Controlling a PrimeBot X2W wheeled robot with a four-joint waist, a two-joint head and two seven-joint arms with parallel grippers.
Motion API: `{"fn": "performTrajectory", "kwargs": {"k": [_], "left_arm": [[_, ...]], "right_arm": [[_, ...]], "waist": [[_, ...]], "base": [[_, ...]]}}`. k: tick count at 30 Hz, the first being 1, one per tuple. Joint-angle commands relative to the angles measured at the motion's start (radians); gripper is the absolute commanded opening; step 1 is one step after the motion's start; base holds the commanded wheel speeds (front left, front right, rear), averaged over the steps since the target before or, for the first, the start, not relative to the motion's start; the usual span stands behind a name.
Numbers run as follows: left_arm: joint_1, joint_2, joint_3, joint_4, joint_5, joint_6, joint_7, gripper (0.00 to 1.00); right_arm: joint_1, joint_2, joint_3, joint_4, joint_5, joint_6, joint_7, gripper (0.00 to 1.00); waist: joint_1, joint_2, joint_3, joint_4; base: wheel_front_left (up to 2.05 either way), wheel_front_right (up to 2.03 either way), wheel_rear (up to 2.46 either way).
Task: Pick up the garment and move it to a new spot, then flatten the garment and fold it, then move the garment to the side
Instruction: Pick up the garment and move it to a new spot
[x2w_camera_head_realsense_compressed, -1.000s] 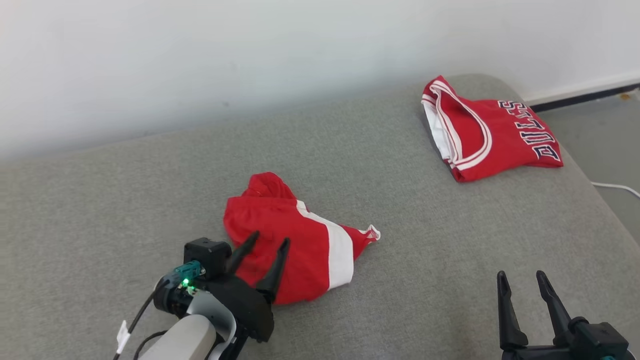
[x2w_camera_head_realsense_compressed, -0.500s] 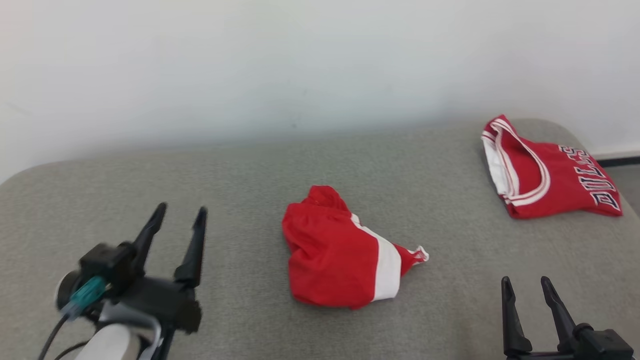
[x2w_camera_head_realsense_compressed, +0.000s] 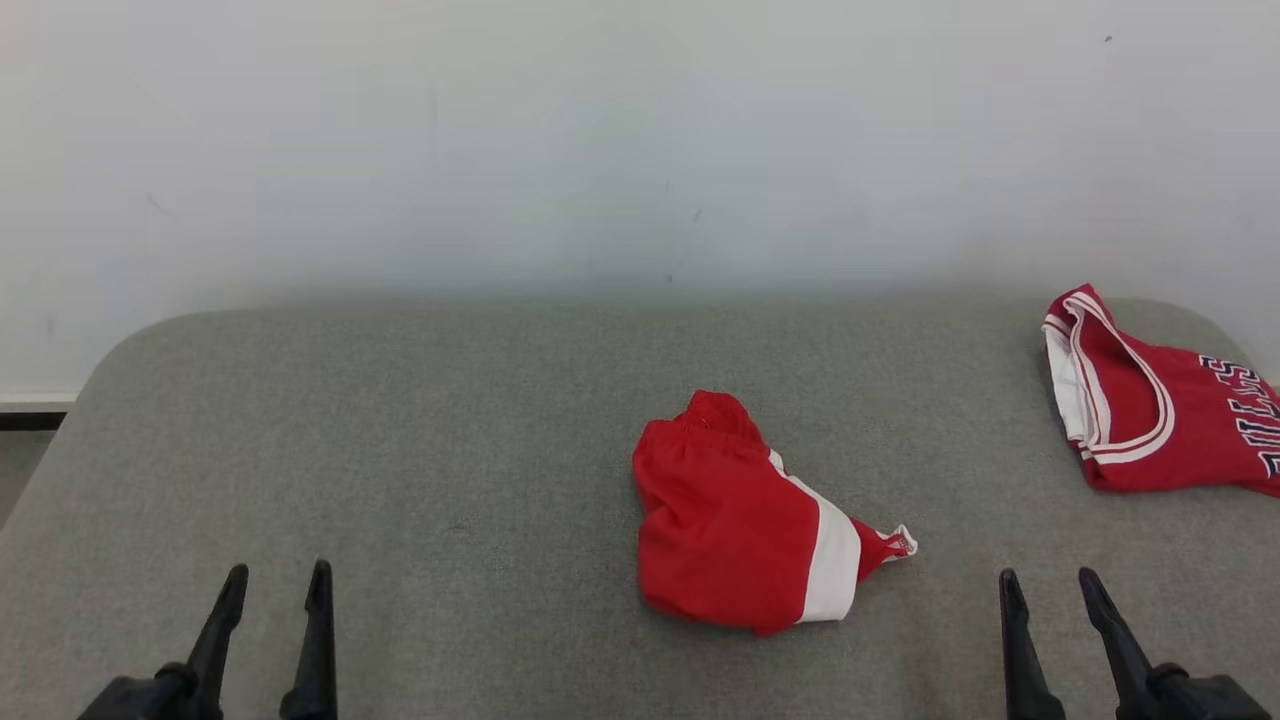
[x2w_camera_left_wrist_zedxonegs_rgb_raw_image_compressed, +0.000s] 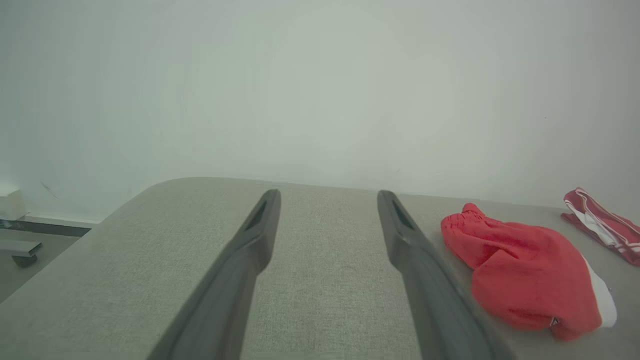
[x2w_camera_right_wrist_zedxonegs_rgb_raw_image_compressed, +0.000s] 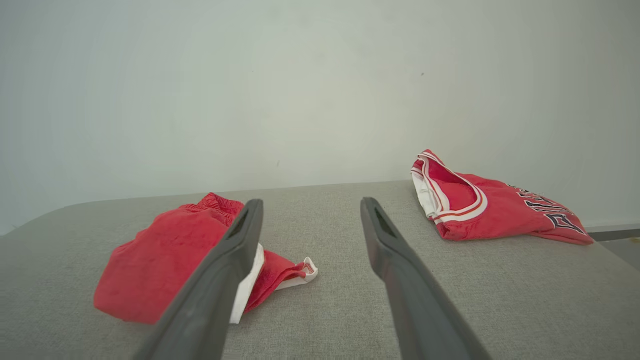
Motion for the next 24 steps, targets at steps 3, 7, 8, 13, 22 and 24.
{"fn": "performTrajectory", "kwargs": {"k": [3, 7, 8, 13, 22, 24], "left_arm": [[0.050, -0.047, 0.054, 0.003, 0.049, -0.029, 0.000, 1.00], [0.075, -0.093, 0.105, 0.010, 0.091, -0.071, 0.000, 1.00], [0.079, -0.102, 0.114, 0.014, 0.103, -0.081, 0.000, 1.00], [0.086, -0.137, 0.153, 0.028, 0.144, -0.119, -0.001, 1.00], [0.074, -0.188, 0.216, 0.060, 0.203, -0.176, -0.001, 1.00], [0.073, -0.195, 0.226, 0.065, 0.209, -0.183, -0.001, 1.00]], "right_arm": [[0.027, 0.000, 0.009, -0.008, 0.007, -0.003, 0.006, 1.00], [0.040, 0.000, 0.020, -0.007, 0.011, -0.003, 0.010, 1.00], [0.041, 0.000, 0.022, -0.004, 0.011, -0.003, 0.010, 1.00], [0.045, 0.000, 0.027, 0.003, 0.015, -0.003, 0.010, 1.00], [0.042, 0.000, 0.029, 0.012, 0.015, -0.003, 0.010, 1.00], [0.043, 0.000, 0.028, 0.014, 0.014, -0.003, 0.009, 1.00]], "waist": [[0.0000, 0.0001, -0.002, -0.004], [0.0000, 0.0001, -0.003, -0.014], [0.0000, 0.0001, -0.003, -0.017], [0.0000, 0.0001, -0.005, -0.023], [0.0000, 0.0001, -0.008, -0.025], [0.0000, 0.0001, -0.007, -0.024]], "base": [[0.00, 0.00, 0.00], [0.00, 0.00, 0.00], [0.00, 0.00, 0.00], [0.00, 0.00, 0.00], [0.00, 0.00, 0.00], [0.00, 0.00, 0.00]]}}
